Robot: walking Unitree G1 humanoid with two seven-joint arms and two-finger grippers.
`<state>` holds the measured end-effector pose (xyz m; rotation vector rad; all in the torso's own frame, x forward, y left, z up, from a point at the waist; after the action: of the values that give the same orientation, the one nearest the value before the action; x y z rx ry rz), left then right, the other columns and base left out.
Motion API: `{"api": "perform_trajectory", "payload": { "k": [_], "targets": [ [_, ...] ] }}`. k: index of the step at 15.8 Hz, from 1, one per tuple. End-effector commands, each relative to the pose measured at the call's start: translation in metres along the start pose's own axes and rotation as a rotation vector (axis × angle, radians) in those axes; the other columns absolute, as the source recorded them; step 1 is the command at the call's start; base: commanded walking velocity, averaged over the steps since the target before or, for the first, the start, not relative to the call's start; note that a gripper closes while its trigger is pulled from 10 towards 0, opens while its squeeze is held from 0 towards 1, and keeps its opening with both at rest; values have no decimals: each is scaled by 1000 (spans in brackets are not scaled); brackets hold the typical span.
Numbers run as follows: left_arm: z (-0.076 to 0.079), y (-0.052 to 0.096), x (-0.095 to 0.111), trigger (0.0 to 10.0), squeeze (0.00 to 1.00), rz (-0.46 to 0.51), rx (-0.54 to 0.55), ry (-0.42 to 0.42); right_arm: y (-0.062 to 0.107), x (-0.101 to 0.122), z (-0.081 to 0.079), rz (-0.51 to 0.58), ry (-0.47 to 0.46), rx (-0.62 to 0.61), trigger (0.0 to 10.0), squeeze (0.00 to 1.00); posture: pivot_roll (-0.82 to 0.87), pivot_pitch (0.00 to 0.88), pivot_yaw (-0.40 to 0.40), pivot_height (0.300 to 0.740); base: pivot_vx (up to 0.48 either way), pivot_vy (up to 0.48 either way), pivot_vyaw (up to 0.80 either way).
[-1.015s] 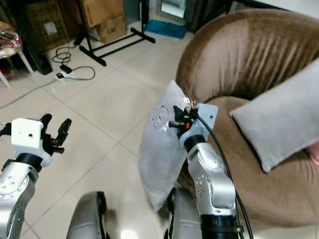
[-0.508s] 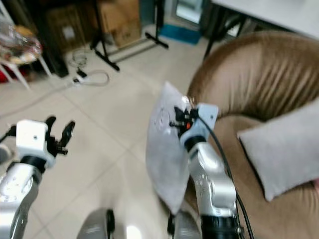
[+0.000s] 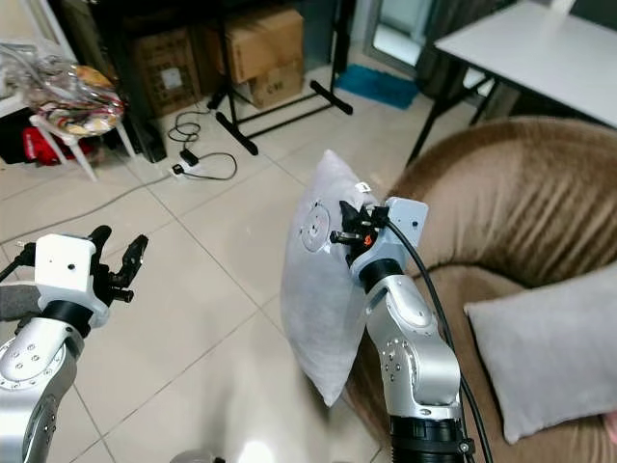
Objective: Move the pillow to the sofa from floor
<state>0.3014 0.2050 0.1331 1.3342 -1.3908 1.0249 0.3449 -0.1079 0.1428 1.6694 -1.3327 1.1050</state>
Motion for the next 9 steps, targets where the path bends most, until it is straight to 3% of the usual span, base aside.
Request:
{"api": "perform_trajectory", "payload": {
  "k": [1,7,9],
  "targets": [
    [1,1,-1,10000,0,-3,0,-4,-1,10,-5,33,-19,24,10000,0,-12,0,-42,740,0,0,0],
    [-1,1,0,10000,0,3,9,-3,-4,9,0,37,-4,-23,10000,0,-4,0,-48,740,0,0,0],
    [-3,2,1,10000,0,6,24,4,-4,6,-6,26,-5,3,10000,0,-4,0,-49,740,0,0,0]
  ]
}}
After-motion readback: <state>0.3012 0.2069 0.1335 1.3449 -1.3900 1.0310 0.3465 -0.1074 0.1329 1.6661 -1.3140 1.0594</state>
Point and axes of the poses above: a point about 5 cm out from each wrist's last joint towards the gripper, its own y axis pointing back from the gripper into the wrist, its own x axis along the axis of the wrist's last joint, z = x × y, the point moved 6 cm from there along -y, pointing out of the wrist towards the gripper, and after that the axes turned 1 degree about -y, right-handed, at the moved point
